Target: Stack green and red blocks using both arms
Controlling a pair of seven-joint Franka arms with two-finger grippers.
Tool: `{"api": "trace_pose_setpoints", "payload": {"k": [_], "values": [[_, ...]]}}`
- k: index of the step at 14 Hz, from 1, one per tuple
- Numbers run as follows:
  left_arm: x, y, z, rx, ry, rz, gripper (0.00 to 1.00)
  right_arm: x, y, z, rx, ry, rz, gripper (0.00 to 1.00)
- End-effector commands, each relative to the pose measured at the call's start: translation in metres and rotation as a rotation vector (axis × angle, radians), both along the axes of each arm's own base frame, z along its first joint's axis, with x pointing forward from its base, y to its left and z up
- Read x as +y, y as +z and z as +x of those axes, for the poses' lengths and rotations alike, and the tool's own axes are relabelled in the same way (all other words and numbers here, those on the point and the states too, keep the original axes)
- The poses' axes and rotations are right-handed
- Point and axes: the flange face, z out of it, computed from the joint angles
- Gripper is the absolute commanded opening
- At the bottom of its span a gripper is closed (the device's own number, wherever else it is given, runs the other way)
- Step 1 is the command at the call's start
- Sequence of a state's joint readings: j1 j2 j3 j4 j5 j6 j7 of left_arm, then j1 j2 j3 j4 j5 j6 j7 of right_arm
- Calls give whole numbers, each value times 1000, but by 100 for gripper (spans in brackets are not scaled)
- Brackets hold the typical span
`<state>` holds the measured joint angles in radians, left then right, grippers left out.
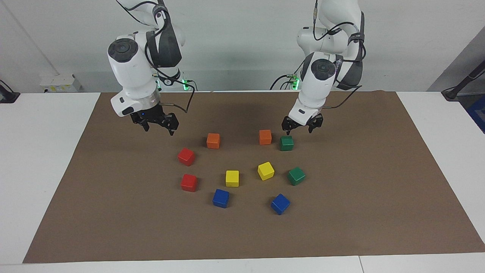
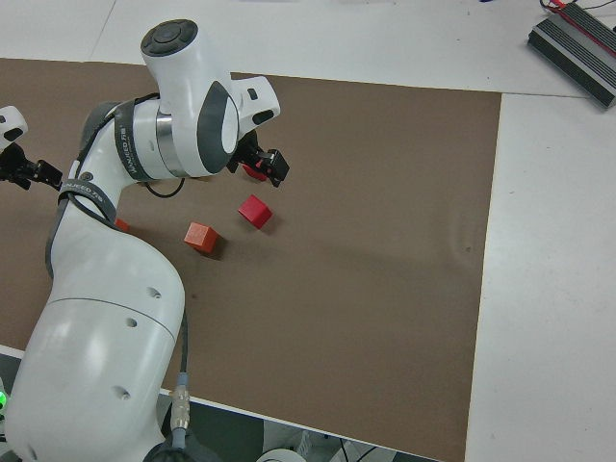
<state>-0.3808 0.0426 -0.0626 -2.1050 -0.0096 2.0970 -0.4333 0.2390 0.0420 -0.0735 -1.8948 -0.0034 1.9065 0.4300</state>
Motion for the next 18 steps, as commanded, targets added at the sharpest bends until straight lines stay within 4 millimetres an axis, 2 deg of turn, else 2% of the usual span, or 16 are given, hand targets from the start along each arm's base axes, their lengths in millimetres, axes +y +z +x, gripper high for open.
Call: {"api": "trace_pose_setpoints", "payload": {"k": [1, 4, 7, 8, 11, 13, 18], "values": [[-8, -24, -7, -4, -8, -8, 100, 2, -25, 7, 12, -67, 16, 100], [-13, -43, 1, -13, 19, -42, 100, 17, -48, 6, -10, -99, 17, 100], [-15, -58, 3, -5, 19, -41, 100, 18, -64, 5, -21, -122, 20, 100], [-22, -63, -1, 3, 5, -37, 100, 20, -68, 6, -18, -135, 18, 100], [-25, -74, -2, 19, 18, -29, 100, 47, -88, 9, -37, -158, 32, 99], [-28, -75, -4, 22, 39, -25, 100, 60, -95, 10, -49, -172, 38, 99], [-28, -80, -7, 37, 40, -19, 100, 62, -108, 11, -34, -175, 32, 99]]}}
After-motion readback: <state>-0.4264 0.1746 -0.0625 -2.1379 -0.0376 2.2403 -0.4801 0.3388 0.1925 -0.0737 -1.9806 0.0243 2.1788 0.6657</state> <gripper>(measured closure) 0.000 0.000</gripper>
